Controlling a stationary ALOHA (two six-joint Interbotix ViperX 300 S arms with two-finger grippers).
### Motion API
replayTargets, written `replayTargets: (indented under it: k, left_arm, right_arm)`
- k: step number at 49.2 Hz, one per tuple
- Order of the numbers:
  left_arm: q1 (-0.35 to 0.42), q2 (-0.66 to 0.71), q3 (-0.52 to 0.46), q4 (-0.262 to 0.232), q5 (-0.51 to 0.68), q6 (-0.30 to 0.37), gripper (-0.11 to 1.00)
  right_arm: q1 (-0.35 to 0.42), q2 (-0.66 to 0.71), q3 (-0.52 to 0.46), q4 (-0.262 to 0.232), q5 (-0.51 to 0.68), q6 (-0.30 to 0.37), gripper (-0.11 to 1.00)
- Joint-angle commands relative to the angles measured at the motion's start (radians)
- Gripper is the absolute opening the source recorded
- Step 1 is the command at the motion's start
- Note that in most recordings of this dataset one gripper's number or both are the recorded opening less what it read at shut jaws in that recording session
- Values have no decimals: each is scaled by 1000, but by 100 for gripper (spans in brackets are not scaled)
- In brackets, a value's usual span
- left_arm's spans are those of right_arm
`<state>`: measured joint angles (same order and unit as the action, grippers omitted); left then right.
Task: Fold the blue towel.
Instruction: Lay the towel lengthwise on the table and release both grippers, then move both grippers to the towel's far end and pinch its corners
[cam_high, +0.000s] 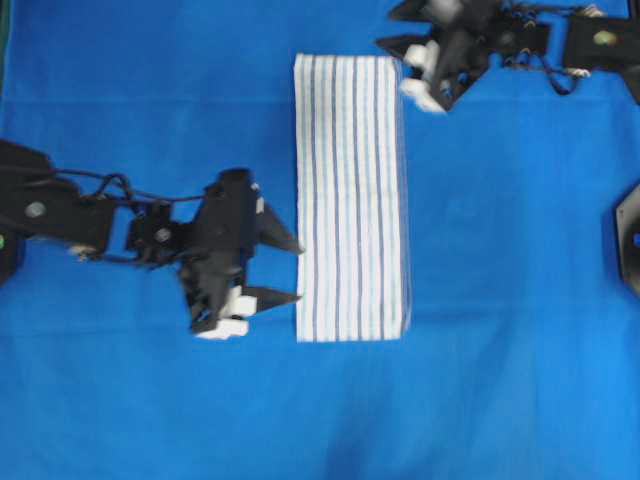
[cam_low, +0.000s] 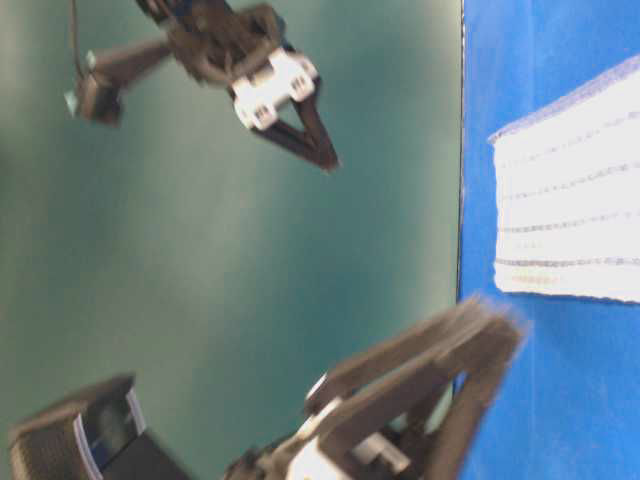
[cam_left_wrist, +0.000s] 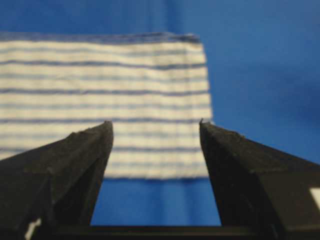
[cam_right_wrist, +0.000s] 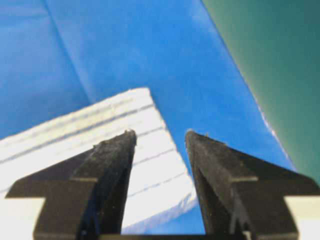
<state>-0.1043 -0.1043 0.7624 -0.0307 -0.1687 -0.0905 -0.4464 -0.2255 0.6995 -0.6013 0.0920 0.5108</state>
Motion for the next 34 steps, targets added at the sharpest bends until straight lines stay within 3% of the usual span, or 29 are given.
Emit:
replayTargets:
  k: [1,18,34]
  left_arm:
    - [31,-80,31,2,-2,9,62]
    - [153,-207,160,2,-100,17,62]
    - [229,-235,187,2,-158,18,62]
  right_arm:
    - [8,-103,63,0,-37,3,51]
    - [104,-413,295,31,-146,11,51]
    - [140,-416,342,41,-155,34,51]
